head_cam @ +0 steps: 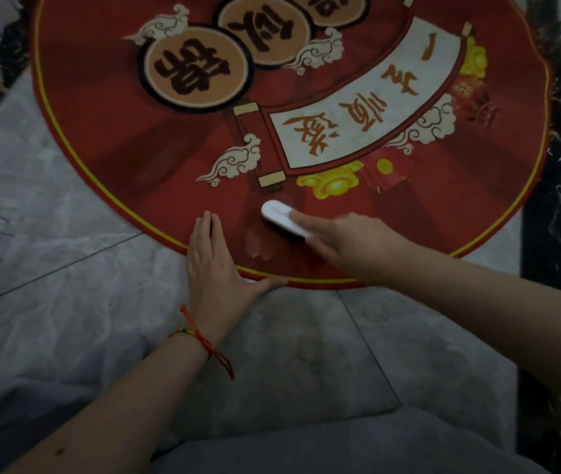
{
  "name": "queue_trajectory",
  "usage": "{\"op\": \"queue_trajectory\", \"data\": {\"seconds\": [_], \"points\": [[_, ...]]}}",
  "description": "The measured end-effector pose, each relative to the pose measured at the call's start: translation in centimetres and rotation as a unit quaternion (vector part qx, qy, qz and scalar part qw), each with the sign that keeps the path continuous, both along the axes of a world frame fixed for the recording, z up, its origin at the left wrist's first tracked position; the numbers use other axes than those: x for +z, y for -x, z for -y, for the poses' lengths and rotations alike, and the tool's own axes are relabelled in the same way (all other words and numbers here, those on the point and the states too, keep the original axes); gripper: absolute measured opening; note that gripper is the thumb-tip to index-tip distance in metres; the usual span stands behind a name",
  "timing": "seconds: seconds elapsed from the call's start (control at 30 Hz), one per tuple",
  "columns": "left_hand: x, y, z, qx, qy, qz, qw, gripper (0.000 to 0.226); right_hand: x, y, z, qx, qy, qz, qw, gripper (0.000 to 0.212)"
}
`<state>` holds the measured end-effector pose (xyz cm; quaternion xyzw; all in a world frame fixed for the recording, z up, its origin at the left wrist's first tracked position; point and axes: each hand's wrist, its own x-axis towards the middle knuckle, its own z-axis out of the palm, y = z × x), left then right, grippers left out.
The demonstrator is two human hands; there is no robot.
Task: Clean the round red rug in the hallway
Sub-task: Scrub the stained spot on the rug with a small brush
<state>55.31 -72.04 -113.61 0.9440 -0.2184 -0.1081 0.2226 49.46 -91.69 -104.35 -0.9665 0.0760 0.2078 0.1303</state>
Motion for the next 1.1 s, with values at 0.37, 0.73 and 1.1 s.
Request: {"op": "queue_trajectory", "data": {"seconds": [0.37, 0.73, 1.1], "points": [[0.1, 0.1, 0.3, 0.012, 0.004, 0.001, 1.000, 0.142, 0.0, 1.9, 0.9, -0.013, 0.001, -0.001, 1.000, 0.050], [0.2, 0.2, 0.6, 0.020, 0.001, 0.000, 1.000, 0.139, -0.3, 0.3, 1.7, -0.036, 0.013, 0.020, 0.999, 0.047], [0.4, 0.1, 0.5, 0.009, -0.013, -0.009, 1.000, 0.141, 0.3, 0.1, 1.0, -0.028, 0.017, 0.008, 0.999, 0.047]]}}
